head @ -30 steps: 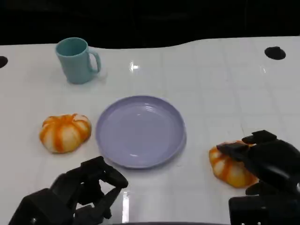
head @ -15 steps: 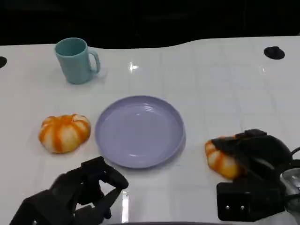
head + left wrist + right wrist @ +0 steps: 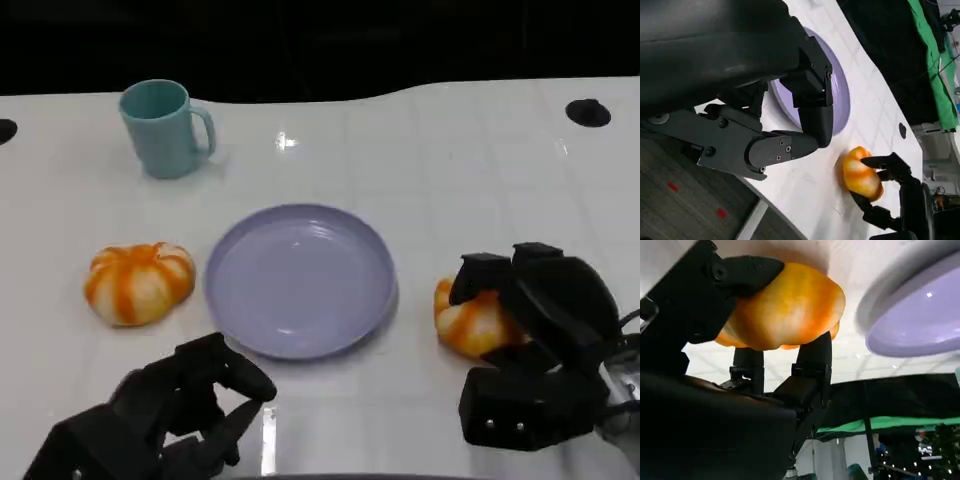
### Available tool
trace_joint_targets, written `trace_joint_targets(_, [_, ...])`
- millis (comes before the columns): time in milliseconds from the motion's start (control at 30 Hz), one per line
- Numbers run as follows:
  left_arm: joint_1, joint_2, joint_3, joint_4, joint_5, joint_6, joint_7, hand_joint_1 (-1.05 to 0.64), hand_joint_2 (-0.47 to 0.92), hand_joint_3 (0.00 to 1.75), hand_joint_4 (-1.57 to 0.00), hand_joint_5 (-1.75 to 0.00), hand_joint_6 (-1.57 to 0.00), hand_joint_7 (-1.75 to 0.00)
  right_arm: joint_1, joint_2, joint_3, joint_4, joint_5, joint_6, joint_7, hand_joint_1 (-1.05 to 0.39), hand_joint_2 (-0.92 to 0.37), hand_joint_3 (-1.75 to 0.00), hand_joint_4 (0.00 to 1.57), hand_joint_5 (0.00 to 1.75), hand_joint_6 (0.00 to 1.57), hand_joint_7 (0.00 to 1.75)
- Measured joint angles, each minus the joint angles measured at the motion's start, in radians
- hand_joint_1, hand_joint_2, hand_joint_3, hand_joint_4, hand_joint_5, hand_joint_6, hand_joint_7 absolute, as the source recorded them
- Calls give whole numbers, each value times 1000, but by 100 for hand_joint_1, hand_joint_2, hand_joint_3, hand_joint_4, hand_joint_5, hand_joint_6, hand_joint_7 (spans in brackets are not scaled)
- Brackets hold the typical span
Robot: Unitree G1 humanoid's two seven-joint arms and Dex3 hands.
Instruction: Grasp the bread from the table and place it into the plate.
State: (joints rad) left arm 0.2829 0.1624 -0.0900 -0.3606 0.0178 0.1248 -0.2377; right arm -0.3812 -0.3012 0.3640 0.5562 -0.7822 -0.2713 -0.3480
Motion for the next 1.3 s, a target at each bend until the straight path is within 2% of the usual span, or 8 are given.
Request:
trace_joint_targets(267, [-3, -2, 0, 12, -1, 0, 4, -29, 92, 47, -68, -175, -61, -127, -7, 5, -3, 13, 32, -42, -30, -9, -38, -119, 95, 175, 72, 174])
trace_joint_targets(467, [-5, -2, 1, 13, -2, 0, 4, -30, 92, 47, -67, -175, -61, -127, -23, 16, -11, -31, 51, -73, -38, -8, -28, -136, 98, 175, 81, 159])
trace_joint_targets(633, [-6, -2, -1, 14, -1, 5, 4, -29, 92, 47, -70, -175, -62, -127, -51, 56, -13, -60, 108, -96, -1, -7, -33, -123, 99, 175, 77, 168])
trace_joint_targets(733, [-7, -2, -3, 15, -1, 8, 4, -29, 92, 47, -71, -175, -62, -127, -84, 88, -9, -65, 119, -97, 27, -7, -28, -130, 97, 175, 85, 144])
trace_joint_targets(833, [-8, -3, -3, 22, -2, 8, 4, -30, 92, 47, -71, -175, -62, -127, -123, 121, 1, -56, 120, -90, 48, -9, -25, -138, 99, 175, 90, 135])
trace_joint_targets(1000, [-10, -3, -3, 33, -2, 6, 4, -30, 92, 48, -72, -175, -61, -128, -202, 178, 26, 42, 141, -124, 79, -14, -24, -140, 100, 175, 82, 155])
trace_joint_targets(1200, [-15, -3, -4, 43, -1, -8, 4, -29, 92, 49, -73, -175, -62, -129, -272, 231, 42, 150, 147, -136, 89, -15, -23, -138, 101, 175, 76, 167])
trace_joint_targets(1300, [-16, -3, -4, 43, -1, -9, 4, -31, 91, 49, -71, -175, -61, -130, -302, 255, 48, 202, 147, -137, 89, -12, -25, -127, 100, 175, 85, 134])
